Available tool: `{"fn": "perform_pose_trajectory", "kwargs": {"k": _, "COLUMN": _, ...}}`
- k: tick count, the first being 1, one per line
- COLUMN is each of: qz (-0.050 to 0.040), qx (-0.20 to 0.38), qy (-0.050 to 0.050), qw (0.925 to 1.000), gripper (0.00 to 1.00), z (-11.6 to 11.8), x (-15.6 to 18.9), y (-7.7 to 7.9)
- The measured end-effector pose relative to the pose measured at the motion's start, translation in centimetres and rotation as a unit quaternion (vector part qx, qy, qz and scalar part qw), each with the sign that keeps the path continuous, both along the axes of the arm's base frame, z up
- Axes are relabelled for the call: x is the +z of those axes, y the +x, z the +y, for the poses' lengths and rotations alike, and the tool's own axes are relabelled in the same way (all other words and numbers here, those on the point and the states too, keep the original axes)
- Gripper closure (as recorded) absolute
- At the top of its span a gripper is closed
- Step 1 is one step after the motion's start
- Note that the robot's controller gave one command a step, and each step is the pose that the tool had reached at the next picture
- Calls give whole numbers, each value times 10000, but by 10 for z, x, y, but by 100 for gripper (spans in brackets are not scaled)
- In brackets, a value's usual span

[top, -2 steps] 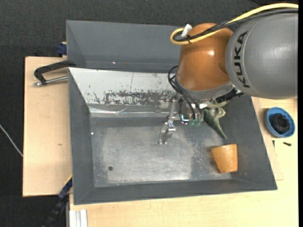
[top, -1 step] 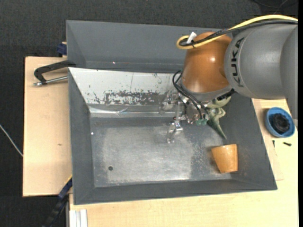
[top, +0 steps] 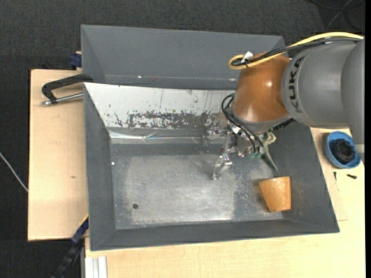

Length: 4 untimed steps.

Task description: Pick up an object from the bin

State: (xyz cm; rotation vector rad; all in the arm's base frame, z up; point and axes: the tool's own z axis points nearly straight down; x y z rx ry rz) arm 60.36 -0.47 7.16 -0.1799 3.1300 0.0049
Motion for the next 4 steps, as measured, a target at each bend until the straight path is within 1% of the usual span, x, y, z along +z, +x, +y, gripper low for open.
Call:
{"fn": "perform_pose_trajectory", "kwargs": {"k": 1, "qz": -2, "qx": 98, "qy": -38, "qw": 9999, "gripper": 0, "z": -89, "x": 43, "y": -27}}
{"fn": "perform_pose_trajectory", "kwargs": {"k": 2, "qz": -7, "qx": 962, "qy": -2, "qw": 9954, "gripper": 0, "z": -2, "x": 42, "y": -11}}
{"fn": "perform_pose_trajectory", "kwargs": {"k": 3, "qz": -15, "qx": 2151, "qy": -48, "qw": 9766, "gripper": 0, "z": -111, "x": 92, "y": -16}}
{"fn": "perform_pose_trajectory", "kwargs": {"k": 4, "qz": 43, "qx": 2503, "qy": 3, "qw": 9682, "gripper": 0, "z": -52, "x": 32, "y": -42}}
